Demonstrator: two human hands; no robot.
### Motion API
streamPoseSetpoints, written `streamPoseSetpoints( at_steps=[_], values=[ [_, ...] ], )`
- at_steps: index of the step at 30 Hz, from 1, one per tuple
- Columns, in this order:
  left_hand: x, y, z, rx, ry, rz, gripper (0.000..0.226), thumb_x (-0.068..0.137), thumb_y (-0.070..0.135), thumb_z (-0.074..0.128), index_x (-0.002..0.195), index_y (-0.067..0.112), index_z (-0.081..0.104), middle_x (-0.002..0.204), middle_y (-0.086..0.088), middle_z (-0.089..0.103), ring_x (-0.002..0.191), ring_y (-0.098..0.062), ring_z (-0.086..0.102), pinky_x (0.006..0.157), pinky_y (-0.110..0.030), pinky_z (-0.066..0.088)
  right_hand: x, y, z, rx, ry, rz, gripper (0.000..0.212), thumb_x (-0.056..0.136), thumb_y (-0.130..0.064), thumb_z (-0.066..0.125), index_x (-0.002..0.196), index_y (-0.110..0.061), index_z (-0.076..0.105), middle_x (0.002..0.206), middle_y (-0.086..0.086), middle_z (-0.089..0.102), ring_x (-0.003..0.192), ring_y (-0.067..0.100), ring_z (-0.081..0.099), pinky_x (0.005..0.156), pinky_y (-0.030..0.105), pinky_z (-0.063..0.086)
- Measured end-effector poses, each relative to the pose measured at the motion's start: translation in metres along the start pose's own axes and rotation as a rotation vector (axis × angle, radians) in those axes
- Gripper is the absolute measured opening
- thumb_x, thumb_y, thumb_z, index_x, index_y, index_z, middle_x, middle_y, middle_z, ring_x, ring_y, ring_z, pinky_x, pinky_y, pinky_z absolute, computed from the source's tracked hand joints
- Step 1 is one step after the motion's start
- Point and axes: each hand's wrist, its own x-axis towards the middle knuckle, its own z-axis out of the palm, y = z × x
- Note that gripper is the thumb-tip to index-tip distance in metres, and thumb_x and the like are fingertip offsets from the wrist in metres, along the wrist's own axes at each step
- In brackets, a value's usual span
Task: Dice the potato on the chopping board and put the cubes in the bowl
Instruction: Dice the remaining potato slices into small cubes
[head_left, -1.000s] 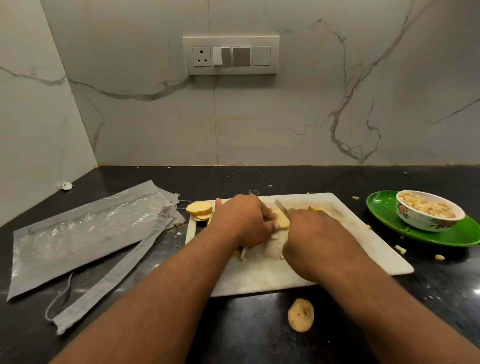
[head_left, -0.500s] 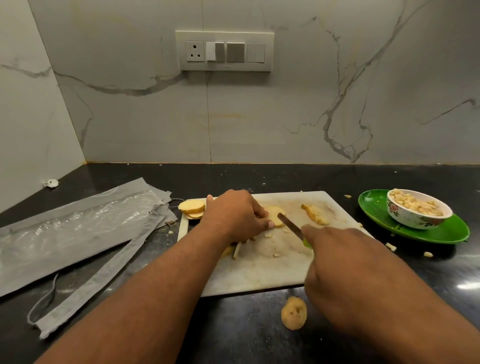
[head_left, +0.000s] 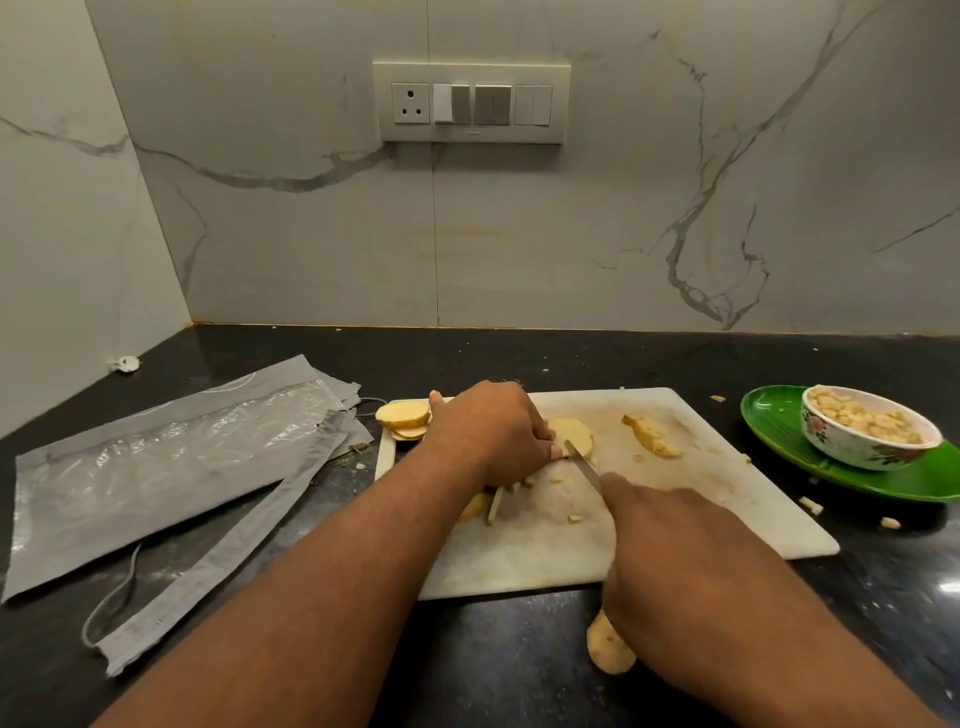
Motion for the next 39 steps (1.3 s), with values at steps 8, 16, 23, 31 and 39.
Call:
streamPoseSetpoints(
  at_steps=[8,16,23,31,39],
  values=[
    [-0.007,-0.004,-0.001,-0.047,0.047,0.014,0.031,0.093,0.059,0.066,0.115,0.04,0.077,0.125,0.019,0.071,0.122,-0.011,0.055,0.12,-0.07,0.013,-0.011,-0.003,-0.026,-0.017,0.051,0.002,0.063,0.093,-0.027,0.056,0.15,-0.028,0.03,0.14,-0.004,0.05,0.122,0.016,0.048,0.099,0.029,0.043],
    [-0.009,0.0,0.0,-0.019,0.063,-0.007,0.026,0.098,0.052,0.063,0.112,0.038,0.079,0.116,0.015,0.074,0.115,-0.011,0.058,0.121,-0.071,0.013,0.049,-0.015,0.004,-0.04,0.141,0.04,0.047,0.096,-0.023,0.054,0.143,-0.026,0.046,0.132,-0.001,0.057,0.111,0.016,0.057,0.088,0.027,0.048],
    [-0.004,-0.002,0.0,-0.006,0.036,0.004,0.029,0.096,0.056,0.064,0.114,0.037,0.078,0.119,0.017,0.073,0.117,-0.012,0.059,0.12,-0.072,0.012,-0.011,-0.001,0.001,0.006,-0.044,-0.004,0.082,0.091,-0.034,0.057,0.158,-0.03,0.01,0.14,0.001,0.047,0.124,0.022,0.049,0.098,0.032,0.043],
    [-0.014,-0.003,0.001,0.017,0.137,0.004,0.028,0.095,0.056,0.066,0.112,0.039,0.079,0.119,0.015,0.073,0.121,-0.011,0.055,0.124,-0.065,0.013,-0.001,-0.002,-0.018,-0.009,0.12,-0.012,0.056,0.093,-0.021,0.053,0.147,-0.026,0.037,0.136,-0.002,0.053,0.118,0.017,0.051,0.095,0.029,0.045],
    [-0.009,-0.001,0.003,0.097,0.138,-0.014,0.027,0.095,0.055,0.063,0.096,0.035,0.082,0.1,0.017,0.075,0.106,-0.01,0.06,0.122,-0.07,0.01,0.04,-0.01,0.001,-0.014,0.124,0.012,0.048,0.094,-0.021,0.055,0.141,-0.028,0.049,0.126,-0.002,0.059,0.105,0.015,0.057,0.081,0.025,0.047]
  ],
)
